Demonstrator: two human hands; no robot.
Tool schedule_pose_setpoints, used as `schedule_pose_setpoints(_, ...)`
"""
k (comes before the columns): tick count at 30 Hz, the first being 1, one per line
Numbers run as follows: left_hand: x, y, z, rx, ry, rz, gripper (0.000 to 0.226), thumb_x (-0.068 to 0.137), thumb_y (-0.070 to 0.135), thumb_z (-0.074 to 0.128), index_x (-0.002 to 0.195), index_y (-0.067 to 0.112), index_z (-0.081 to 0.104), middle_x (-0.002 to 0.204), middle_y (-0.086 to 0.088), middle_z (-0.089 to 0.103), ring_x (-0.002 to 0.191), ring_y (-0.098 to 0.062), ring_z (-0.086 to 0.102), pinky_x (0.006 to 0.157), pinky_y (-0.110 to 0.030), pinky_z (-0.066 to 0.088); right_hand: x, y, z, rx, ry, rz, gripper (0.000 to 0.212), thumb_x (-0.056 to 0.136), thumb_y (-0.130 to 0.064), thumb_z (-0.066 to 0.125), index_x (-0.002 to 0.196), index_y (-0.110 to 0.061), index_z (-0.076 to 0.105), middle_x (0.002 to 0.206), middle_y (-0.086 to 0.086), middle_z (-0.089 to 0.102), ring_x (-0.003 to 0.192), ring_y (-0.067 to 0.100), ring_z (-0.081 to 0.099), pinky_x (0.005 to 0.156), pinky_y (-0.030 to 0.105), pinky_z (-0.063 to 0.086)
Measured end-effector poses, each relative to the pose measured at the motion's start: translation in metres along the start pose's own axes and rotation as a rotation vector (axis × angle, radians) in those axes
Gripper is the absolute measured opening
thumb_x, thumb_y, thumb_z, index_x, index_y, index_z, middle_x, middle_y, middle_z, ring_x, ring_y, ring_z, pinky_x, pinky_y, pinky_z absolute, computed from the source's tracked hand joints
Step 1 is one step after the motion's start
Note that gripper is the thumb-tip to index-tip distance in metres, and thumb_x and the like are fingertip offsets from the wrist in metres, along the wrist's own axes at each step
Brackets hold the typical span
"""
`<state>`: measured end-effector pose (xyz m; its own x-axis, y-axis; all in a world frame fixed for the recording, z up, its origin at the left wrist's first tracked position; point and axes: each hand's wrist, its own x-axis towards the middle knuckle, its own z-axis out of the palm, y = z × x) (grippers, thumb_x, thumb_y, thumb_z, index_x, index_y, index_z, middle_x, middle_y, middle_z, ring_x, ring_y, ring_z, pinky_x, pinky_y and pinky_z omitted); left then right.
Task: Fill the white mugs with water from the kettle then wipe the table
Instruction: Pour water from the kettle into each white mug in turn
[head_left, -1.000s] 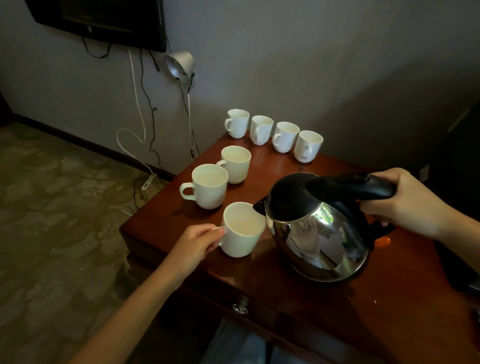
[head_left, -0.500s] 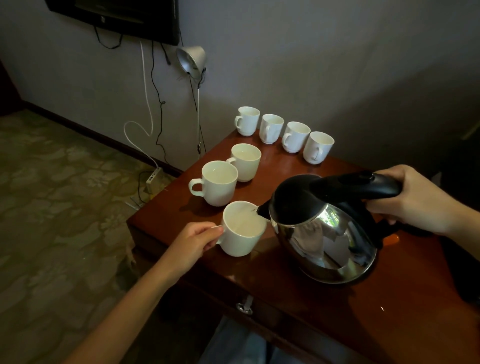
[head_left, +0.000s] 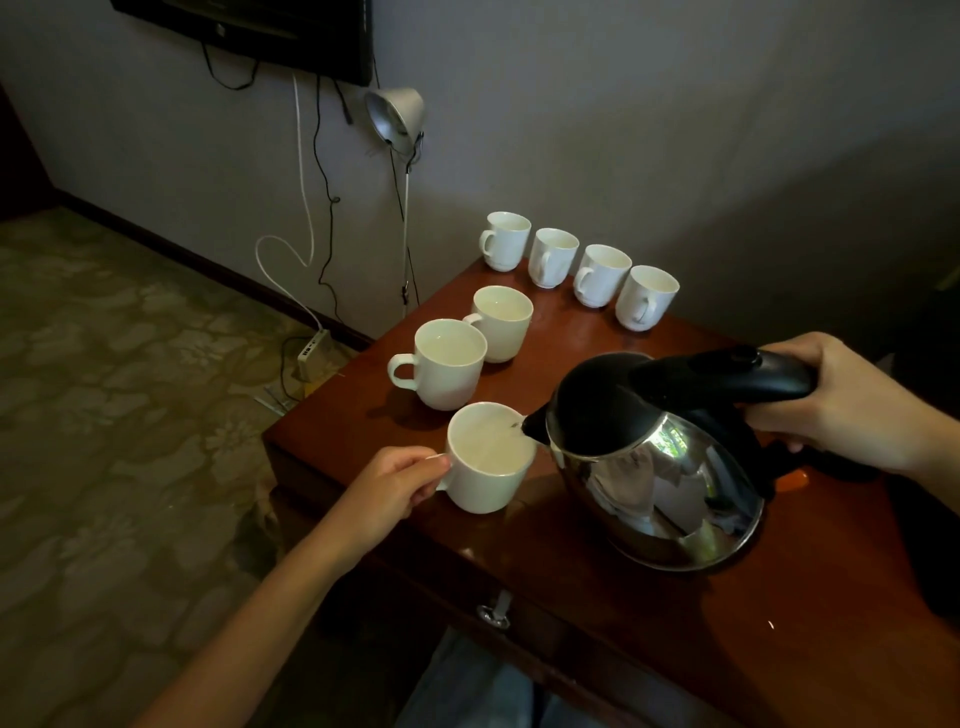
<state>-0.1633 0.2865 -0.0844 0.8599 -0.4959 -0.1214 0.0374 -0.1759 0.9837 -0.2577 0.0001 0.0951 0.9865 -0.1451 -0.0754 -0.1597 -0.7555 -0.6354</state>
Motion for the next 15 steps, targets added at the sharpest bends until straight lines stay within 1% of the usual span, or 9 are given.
schedule_pose_setpoints(4, 0.0017, 0.0002, -0.0014, 0.002, -0.017, -0.037, 0.04, 0.096, 0.025, 0.048, 0.057, 0.014, 0.04, 0.052, 0.006, 0.033, 0.047, -0.006, 0.03, 0.048, -0.019, 0.023, -0.0013, -0.0029, 0.0005, 0.027, -0.017, -0.003, 0.013, 0.075, 0.017, 0.06, 0.074, 0.004, 0.062, 0.044, 0.006, 0.055, 0.033, 0.008, 0.046, 0.034, 0.013, 0.036)
schedule_pose_setpoints(8, 0.0022, 0.002, -0.007, 0.008, -0.09, -0.055, 0.037, 0.096, 0.026, 0.047, 0.062, 0.012, 0.042, 0.058, 0.003, 0.036, 0.048, -0.005, 0.032, 0.05, -0.021, 0.024, -0.0018, -0.0038, 0.0002, 0.042, -0.028, 0.0, 0.018, 0.075, 0.016, 0.06, 0.07, -0.001, 0.061, 0.042, 0.006, 0.054, 0.033, 0.007, 0.046, 0.035, 0.013, 0.035)
schedule_pose_setpoints(15, 0.0025, 0.001, -0.0089, -0.007, -0.115, -0.054, 0.036, 0.095, 0.027, 0.048, 0.062, 0.013, 0.044, 0.058, 0.002, 0.036, 0.05, -0.007, 0.031, 0.051, -0.023, 0.023, -0.001, -0.0014, 0.0001, 0.014, -0.01, -0.002, 0.015, 0.073, 0.017, 0.061, 0.071, 0.002, 0.061, 0.046, 0.006, 0.056, 0.035, 0.01, 0.047, 0.035, 0.014, 0.036)
